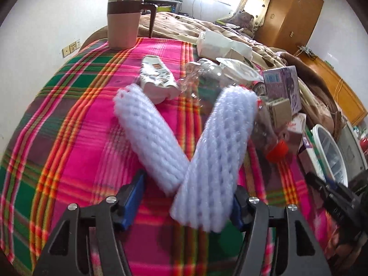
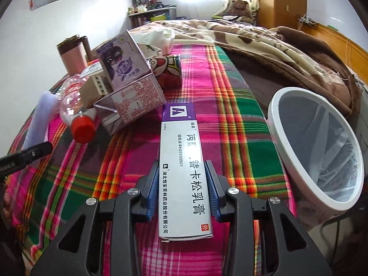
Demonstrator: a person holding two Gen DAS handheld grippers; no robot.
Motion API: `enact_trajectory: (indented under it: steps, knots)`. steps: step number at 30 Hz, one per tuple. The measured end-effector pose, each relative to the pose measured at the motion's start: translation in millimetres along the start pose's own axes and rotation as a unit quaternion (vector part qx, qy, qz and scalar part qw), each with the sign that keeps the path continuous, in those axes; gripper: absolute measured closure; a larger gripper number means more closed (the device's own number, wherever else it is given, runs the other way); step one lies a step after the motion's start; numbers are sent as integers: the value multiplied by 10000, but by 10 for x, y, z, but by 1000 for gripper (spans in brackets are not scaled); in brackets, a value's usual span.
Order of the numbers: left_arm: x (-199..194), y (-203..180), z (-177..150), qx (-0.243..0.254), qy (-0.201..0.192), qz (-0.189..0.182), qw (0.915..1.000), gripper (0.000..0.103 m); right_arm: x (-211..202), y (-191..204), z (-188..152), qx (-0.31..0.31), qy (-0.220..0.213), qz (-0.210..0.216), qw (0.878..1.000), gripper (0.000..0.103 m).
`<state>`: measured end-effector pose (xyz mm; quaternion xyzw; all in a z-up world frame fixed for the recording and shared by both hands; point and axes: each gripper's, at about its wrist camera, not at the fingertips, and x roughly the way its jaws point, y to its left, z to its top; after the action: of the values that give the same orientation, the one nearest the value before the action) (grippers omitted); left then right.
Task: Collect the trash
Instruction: 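Lift the ointment box with the right tool while the left tool grasps a white foam net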
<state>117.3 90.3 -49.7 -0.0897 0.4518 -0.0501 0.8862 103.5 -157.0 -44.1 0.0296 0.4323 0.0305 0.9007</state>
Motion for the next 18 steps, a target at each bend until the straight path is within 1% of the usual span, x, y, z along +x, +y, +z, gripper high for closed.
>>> enact_trajectory:
  steps: [3,6,8,9,10,12,15,17,18]
  knots:
    - [-65,45,-62,-4,6,41,10000,37,-24,5,-27,-61,26,119,9999,65]
    - [-131,37,-103,110,-45,117,9999,37,-52,14,-47,-165,29,147,9998,65]
    - [-200,2,-127,248,-118,40,9996,35,-65,18,-58,-237,23,125,9996,65]
    - [-237,-16,-130,309,-186,49,9993,32,-69,16,-64,-271,27,116,9996,65]
    - [-275,-45,-134,415,-273,90,9987,29,-65,14,-69,-322,49,105,9994,65]
    - [-349,-118,-123,642,-431,189,9968,28,-57,-33,-63,-290,88,58,9995,65]
    - [-419,-198,-79,848,-585,87,9946,26,-40,-92,-54,-243,134,-13,9996,65]
    - [-420,-272,-50,1092,-647,253,9916,26,-41,-107,-43,-223,165,-41,9996,65]
    - [-412,-305,-46,1195,-663,273,9902,26,-38,-106,-36,-234,166,-52,9996,65]
